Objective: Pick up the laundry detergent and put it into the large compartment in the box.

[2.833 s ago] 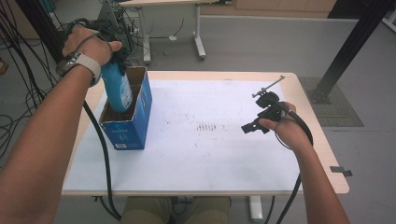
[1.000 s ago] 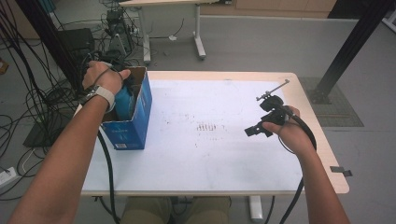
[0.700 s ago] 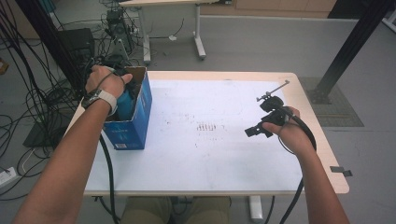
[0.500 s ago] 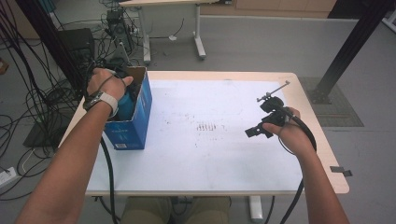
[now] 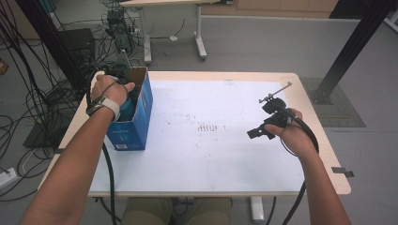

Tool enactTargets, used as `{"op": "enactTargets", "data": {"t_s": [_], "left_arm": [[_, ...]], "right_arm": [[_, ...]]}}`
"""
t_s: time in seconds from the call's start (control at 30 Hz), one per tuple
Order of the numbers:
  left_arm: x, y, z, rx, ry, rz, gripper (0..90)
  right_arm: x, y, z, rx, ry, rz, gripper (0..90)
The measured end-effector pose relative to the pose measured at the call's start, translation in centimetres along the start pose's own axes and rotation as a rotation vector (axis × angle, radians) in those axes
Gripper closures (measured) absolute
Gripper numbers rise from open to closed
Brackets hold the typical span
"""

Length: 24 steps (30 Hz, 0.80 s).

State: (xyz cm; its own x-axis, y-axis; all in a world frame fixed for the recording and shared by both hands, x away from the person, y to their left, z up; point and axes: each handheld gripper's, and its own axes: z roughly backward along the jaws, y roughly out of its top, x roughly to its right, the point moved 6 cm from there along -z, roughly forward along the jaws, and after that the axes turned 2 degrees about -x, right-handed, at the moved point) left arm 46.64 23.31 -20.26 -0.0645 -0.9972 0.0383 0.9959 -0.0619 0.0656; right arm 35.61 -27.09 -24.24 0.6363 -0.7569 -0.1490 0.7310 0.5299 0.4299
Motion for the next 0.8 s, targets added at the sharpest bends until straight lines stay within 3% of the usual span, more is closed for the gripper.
{"op": "enactTargets", "data": {"t_s": [0.3,0.8], "left_arm": [[-0.39,0.09,-1.05,-0.018,-0.003,-0.002,39.2],[-0.82,0.10,-1.07,-0.018,-0.015,-0.003,39.2]], "right_arm": [[0.02,0.04,-0.10,-0.003,-0.001,-0.004,9.3],[-0.12,0.13,-0.06,-0.005,-0.004,0.001,9.4]]}}
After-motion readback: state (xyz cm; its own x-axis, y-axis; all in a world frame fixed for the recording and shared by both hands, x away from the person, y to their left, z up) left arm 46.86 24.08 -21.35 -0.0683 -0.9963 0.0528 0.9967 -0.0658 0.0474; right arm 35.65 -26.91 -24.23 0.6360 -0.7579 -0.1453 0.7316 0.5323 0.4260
